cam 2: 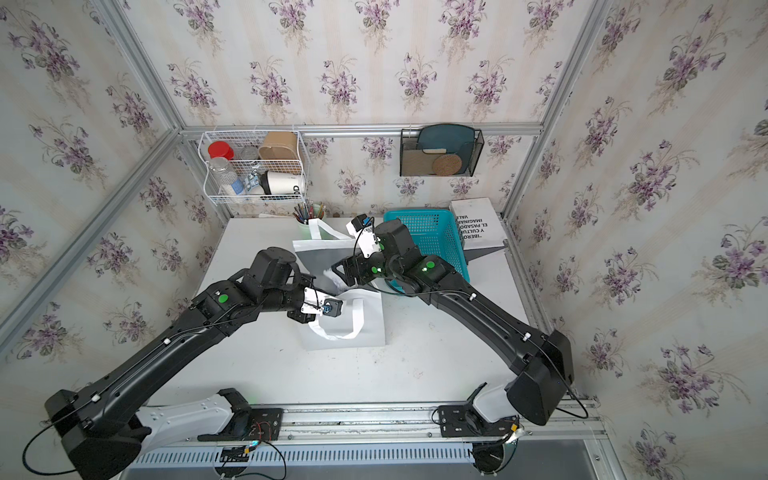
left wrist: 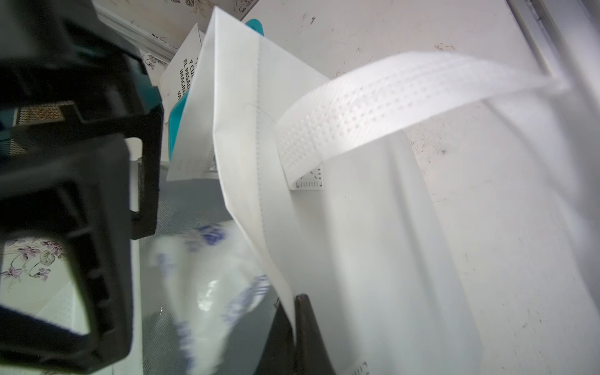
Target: Place the ice pack in the delivery bag
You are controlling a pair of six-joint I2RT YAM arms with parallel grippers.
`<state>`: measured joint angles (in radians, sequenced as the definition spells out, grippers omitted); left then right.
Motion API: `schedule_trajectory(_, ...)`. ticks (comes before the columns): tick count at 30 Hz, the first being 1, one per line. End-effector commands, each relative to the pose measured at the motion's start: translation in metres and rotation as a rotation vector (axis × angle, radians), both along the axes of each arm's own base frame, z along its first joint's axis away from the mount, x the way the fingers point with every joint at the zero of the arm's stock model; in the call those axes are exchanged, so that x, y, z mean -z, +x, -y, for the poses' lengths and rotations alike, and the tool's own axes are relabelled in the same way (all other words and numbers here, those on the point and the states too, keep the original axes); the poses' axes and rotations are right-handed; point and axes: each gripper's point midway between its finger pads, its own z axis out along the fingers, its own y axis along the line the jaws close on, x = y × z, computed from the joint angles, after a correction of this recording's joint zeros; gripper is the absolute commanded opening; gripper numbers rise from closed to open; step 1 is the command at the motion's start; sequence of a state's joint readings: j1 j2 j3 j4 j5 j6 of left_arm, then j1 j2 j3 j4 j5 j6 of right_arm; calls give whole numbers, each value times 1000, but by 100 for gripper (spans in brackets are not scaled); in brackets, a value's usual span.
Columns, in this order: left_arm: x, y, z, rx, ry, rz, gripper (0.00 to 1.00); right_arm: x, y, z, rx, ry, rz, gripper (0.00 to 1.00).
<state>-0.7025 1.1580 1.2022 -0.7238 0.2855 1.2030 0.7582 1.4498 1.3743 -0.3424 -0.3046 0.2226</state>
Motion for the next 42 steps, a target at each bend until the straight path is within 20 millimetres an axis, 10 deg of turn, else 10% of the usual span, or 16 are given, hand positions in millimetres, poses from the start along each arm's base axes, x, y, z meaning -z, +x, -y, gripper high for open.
schedule_trajectory(1, -1, 1, 2, 5, -8, 3, 0, -9, 0, 0, -15, 6, 44, 87)
schedule_trajectory(13, 5, -4, 0, -4, -12, -22, 0, -96, 16, 55, 269, 158, 376, 86)
schedule_trajectory(17, 6, -4, 1, -4, -20, -25, 0, -77, 16, 89, 388, 194, 471, 99)
schedule_trajectory(26, 8, -5, 0, -10, -22, -42, 2, -26, 23, 79, 299, 222, 188, 100)
schedule_trajectory(33, 1, -15, 1, -19, -94, -71, 36, -20, 23, 84, 338, 251, 138, 100)
schedule_trajectory(42, -57, -31, 7, -68, -406, -150, 53, -27, 16, 85, 310, 298, 144, 100)
